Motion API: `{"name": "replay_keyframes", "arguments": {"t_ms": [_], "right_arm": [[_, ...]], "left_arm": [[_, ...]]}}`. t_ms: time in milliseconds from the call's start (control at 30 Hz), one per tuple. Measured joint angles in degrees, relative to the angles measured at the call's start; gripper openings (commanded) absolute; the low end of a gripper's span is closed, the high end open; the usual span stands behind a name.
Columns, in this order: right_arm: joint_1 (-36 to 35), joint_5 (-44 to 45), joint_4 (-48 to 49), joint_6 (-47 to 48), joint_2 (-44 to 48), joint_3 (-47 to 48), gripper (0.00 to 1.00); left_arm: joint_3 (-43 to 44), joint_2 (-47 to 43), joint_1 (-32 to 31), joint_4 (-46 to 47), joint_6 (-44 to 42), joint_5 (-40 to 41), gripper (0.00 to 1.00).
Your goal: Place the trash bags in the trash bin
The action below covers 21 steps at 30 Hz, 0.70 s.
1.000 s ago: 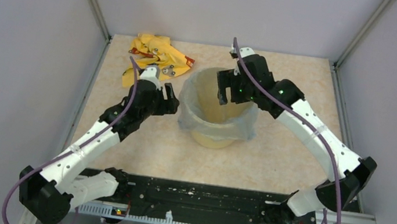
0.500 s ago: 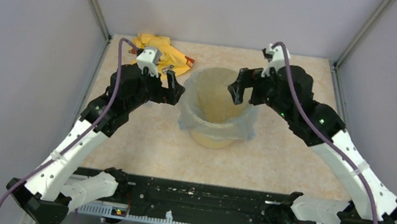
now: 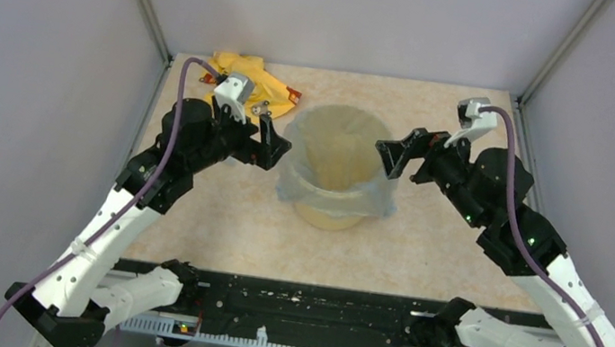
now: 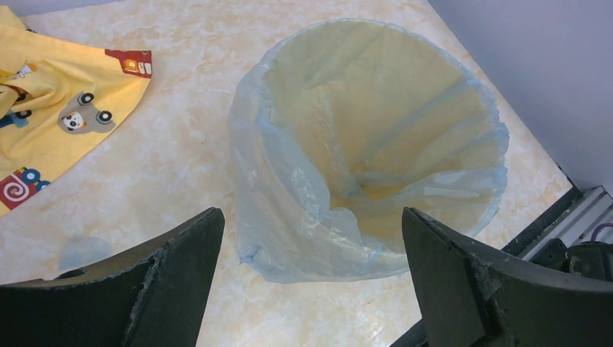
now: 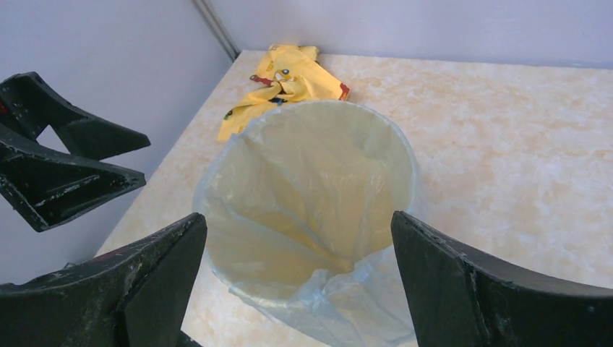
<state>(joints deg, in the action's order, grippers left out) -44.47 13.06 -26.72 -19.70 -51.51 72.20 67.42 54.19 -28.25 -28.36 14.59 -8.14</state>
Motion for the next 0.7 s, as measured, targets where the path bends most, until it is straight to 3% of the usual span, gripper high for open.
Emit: {"name": "replay_keyframes", "arguments": {"t_ms": [333, 700], "right_arm": [[0.0, 3.0, 2.3, -2.4, 6.5, -5.6, 0.99], [0.0, 3.4, 4.0, -2.6, 7.3, -6.2, 0.99]], "left_arm": [[-0.5, -0.9, 0.0, 0.1, -0.2, -1.3, 0.98], [-1.7, -0.9, 0.0, 0.4, -0.1, -1.3, 0.98]]}}
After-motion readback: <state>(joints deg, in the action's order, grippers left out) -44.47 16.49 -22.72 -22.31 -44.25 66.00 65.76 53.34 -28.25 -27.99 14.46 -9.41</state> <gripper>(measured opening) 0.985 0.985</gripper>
